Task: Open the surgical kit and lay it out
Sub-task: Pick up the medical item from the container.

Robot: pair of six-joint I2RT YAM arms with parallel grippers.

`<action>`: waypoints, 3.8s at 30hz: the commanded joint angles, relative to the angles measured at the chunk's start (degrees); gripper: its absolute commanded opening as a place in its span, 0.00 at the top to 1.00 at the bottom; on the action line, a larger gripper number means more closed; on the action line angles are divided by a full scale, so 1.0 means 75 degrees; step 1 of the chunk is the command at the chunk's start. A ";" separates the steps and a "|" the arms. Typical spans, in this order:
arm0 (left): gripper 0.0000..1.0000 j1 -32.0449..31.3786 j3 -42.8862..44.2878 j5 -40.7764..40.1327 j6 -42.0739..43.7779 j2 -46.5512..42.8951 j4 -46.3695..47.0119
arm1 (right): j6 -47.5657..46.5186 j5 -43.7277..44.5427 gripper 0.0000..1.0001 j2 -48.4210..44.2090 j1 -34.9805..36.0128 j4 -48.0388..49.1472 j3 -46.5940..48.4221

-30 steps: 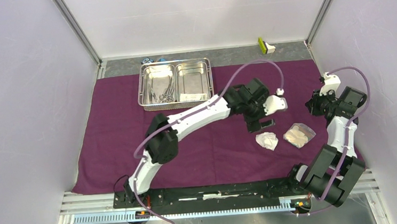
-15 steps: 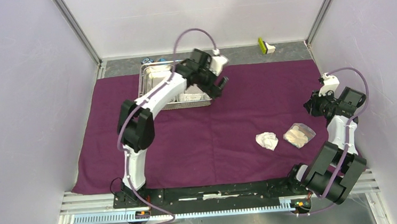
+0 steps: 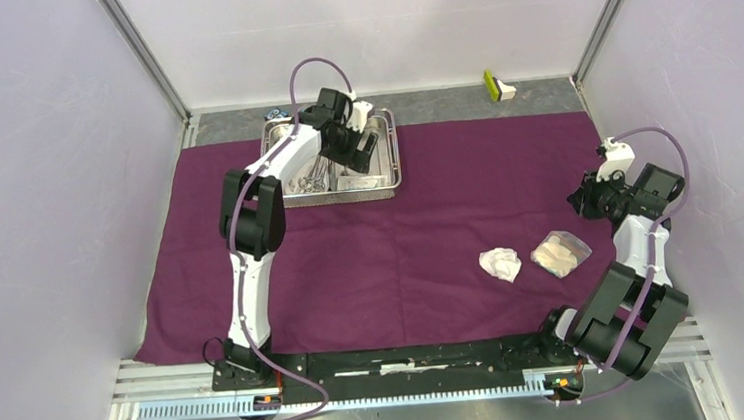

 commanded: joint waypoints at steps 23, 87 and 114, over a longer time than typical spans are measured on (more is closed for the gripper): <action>0.30 -0.0003 0.0297 0.0114 0.0914 0.0668 -0.1275 | -0.0221 -0.0240 0.75 0.0113 -0.0039 0.0008 0.0132; 0.26 -0.0622 0.1405 -0.0191 0.2188 0.1475 -0.1278 | -0.0212 -0.0452 0.75 0.0316 -0.0051 -0.0152 0.0182; 0.96 -0.0618 0.2401 -0.0283 0.1779 0.0827 -0.1285 | -0.0221 -0.0577 0.76 0.0326 -0.0071 -0.0203 0.0193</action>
